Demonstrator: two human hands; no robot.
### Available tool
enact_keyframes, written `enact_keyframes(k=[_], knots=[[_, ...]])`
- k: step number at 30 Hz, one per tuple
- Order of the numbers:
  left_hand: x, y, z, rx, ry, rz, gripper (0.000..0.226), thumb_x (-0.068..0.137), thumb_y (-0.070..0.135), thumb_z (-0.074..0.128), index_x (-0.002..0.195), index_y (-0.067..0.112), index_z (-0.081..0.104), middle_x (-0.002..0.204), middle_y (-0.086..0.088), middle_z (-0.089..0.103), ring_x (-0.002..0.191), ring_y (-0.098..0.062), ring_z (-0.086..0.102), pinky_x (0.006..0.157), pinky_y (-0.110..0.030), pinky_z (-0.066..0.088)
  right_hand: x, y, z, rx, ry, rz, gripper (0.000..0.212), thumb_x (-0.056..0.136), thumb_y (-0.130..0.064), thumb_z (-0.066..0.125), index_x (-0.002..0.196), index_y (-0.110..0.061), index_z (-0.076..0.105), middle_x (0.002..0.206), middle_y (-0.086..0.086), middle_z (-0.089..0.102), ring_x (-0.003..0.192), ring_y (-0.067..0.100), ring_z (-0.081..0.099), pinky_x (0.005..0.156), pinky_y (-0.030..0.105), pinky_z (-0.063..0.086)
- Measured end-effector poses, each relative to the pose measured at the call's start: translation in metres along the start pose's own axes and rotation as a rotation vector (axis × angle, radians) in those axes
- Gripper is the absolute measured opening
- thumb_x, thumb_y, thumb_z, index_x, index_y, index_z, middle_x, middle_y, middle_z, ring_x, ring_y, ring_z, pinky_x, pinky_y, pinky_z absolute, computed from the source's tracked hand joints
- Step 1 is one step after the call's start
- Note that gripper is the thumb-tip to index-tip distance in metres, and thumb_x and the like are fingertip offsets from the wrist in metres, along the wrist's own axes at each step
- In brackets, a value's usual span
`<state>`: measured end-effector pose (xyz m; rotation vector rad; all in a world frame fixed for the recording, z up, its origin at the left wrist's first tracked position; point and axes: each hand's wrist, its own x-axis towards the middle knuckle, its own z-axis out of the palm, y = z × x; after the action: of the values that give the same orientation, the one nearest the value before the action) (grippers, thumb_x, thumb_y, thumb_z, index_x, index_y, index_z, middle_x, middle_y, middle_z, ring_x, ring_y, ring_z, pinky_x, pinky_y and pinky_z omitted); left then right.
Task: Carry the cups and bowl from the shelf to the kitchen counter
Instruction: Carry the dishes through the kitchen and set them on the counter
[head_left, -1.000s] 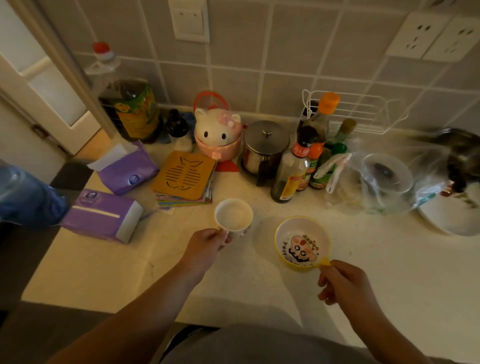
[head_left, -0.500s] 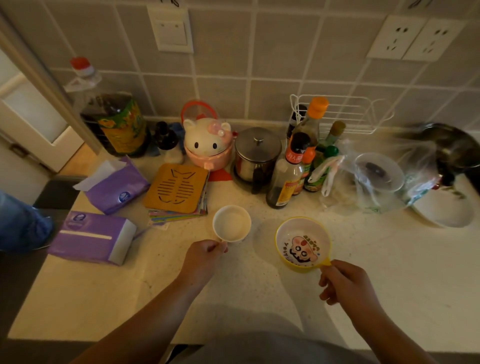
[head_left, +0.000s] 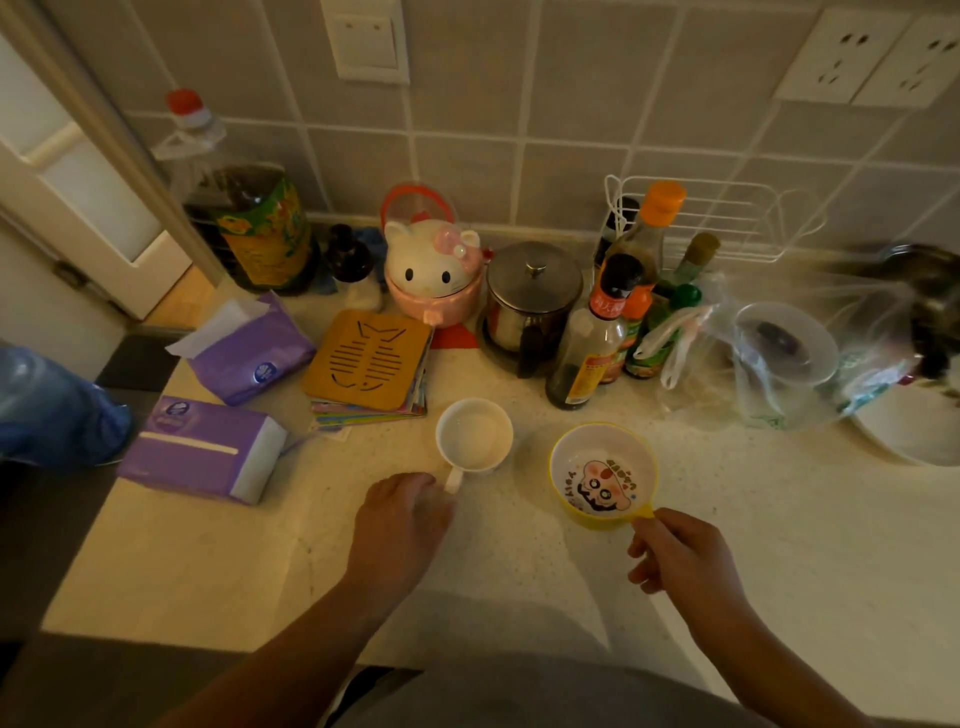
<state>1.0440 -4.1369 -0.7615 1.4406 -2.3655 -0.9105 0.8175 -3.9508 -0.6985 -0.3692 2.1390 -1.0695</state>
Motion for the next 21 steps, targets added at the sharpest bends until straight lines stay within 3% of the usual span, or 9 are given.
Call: enact_keyframes(k=[3, 6, 16, 21], knots=[[-0.007, -0.013, 0.001, 0.269, -0.078, -0.018, 0.077, 0.075, 0.069, 0.056, 0.140, 0.030, 0.044, 0.152, -0.001, 0.039, 0.143, -0.026, 0.028, 0.115, -0.046, 0.026, 0.004, 0.000, 0.004, 0.001, -0.005, -0.011, 0.027, 0.088, -0.022, 0.059, 0.063, -0.021, 0.071, 0.063, 0.004, 0.070, 0.050, 0.020, 0.068, 0.051, 0.030, 0.055], [-0.013, -0.026, 0.006, 0.366, -0.183, -0.007, 0.096, 0.072, 0.080, 0.045, 0.152, 0.033, 0.019, 0.164, 0.001, 0.007, 0.150, -0.025, 0.000, 0.119, -0.050, 0.006, 0.009, 0.003, 0.007, -0.013, -0.006, -0.028, 0.026, 0.086, -0.023, 0.059, 0.062, -0.021, 0.070, 0.063, 0.003, 0.071, 0.051, 0.021, 0.069, 0.051, 0.031, 0.055], [-0.013, -0.032, 0.006, 0.463, -0.203, 0.046, 0.099, 0.073, 0.084, 0.033, 0.153, 0.031, 0.012, 0.165, -0.001, 0.000, 0.150, -0.027, -0.003, 0.119, -0.051, 0.006, 0.019, 0.017, 0.021, 0.134, 0.001, 0.002, 0.027, 0.089, -0.027, 0.058, 0.067, -0.016, 0.070, 0.067, 0.004, 0.071, 0.054, 0.019, 0.069, 0.054, 0.033, 0.057], [-0.013, -0.029, 0.004, 0.471, -0.229, 0.043, 0.099, 0.074, 0.083, 0.034, 0.154, 0.031, 0.008, 0.165, -0.002, -0.003, 0.150, -0.027, -0.006, 0.120, -0.051, 0.005, 0.023, 0.018, 0.028, 0.189, -0.003, -0.009, 0.019, 0.091, -0.023, 0.057, 0.078, -0.014, 0.068, 0.073, 0.005, 0.071, 0.051, 0.017, 0.067, 0.052, 0.032, 0.056]])
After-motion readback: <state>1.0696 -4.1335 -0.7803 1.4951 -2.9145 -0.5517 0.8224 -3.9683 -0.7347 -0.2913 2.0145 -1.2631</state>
